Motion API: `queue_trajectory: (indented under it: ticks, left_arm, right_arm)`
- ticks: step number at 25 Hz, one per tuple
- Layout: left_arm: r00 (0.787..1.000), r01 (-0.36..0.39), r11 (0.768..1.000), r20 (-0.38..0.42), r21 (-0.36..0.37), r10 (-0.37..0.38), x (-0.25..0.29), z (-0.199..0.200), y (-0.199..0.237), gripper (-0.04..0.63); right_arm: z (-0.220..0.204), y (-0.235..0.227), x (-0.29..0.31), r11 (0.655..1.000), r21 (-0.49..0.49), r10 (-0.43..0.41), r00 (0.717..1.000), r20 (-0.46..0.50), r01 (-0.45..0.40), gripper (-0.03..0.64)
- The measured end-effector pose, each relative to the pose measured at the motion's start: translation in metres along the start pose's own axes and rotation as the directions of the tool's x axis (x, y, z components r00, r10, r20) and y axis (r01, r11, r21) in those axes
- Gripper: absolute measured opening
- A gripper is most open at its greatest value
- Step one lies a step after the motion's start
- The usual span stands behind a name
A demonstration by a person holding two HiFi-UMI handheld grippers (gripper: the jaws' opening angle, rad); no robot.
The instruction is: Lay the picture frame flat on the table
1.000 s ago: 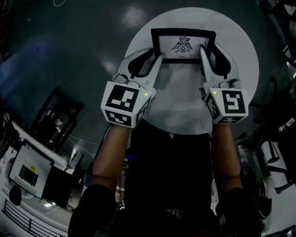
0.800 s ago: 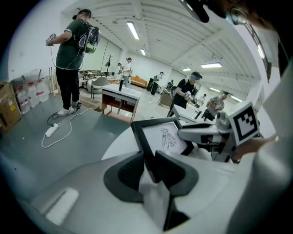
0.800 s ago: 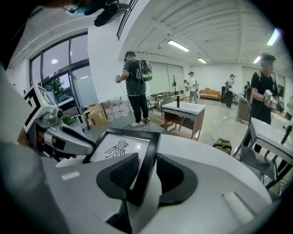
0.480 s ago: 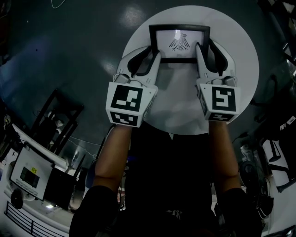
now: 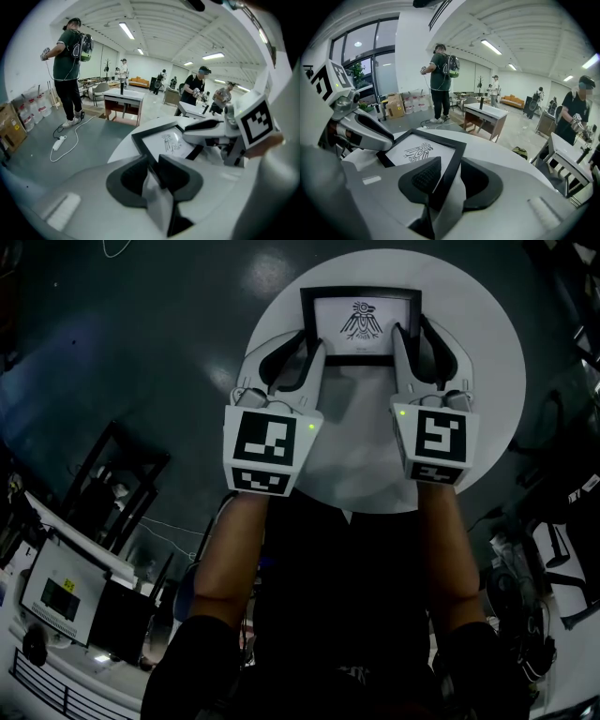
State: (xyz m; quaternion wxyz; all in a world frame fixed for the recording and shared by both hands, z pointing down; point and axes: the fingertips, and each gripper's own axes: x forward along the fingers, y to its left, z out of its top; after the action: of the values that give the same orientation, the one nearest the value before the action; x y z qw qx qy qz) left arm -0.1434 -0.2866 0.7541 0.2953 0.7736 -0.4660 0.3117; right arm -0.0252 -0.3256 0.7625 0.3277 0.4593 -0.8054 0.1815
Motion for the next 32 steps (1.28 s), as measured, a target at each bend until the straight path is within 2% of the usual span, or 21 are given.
queue_trajectory:
  ticks: [6, 12, 15, 18, 21, 24, 26, 32]
  left_arm:
    - [1.0, -0.013, 1.0, 0.001, 0.009, 0.013, 0.001, -0.001, -0.001, 0.074]
    - [1.0, -0.024, 0.999, 0.018, 0.024, 0.024, -0.003, 0.001, -0.002, 0.071]
    - [0.998, -0.015, 0.999, 0.053, 0.035, 0.013, -0.006, 0.005, -0.002, 0.091]
    - [0.994, -0.007, 1.0, 0.108, 0.013, 0.005, -0.013, 0.015, 0.001, 0.104]
    - [0.987, 0.003, 1.0, 0.159, 0.003, -0.004, -0.025, 0.027, 0.001, 0.103]
    - [0.979, 0.016, 1.0, 0.203, 0.006, -0.017, -0.037, 0.038, -0.005, 0.082]
    - [0.97, 0.011, 0.999, 0.241, 0.03, -0.018, -0.045, 0.049, -0.01, 0.045]
    - [0.955, 0.004, 0.994, 0.295, 0.11, -0.037, -0.082, 0.082, -0.029, 0.005]
  right_arm:
    - [-0.001, 0.001, 0.0, 0.998, -0.065, -0.025, 1.0, -0.005, 0.024, 0.12]
    - [0.001, 0.002, -0.003, 0.999, -0.046, -0.019, 1.0, 0.001, 0.019, 0.12]
    - [0.005, -0.001, -0.005, 0.999, -0.04, -0.016, 1.0, 0.007, 0.016, 0.138]
    - [0.013, -0.002, -0.012, 0.999, -0.043, -0.008, 0.999, 0.037, 0.009, 0.144]
    - [0.025, 0.005, -0.023, 1.0, 0.006, 0.014, 0.997, 0.075, -0.014, 0.144]
    - [0.037, 0.008, -0.037, 0.999, -0.009, 0.037, 0.992, 0.123, -0.036, 0.118]
    - [0.048, 0.01, -0.047, 0.998, -0.026, 0.054, 0.986, 0.156, -0.05, 0.088]
    - [0.08, 0.013, -0.087, 0.995, -0.03, 0.094, 0.968, 0.234, -0.09, 0.02]
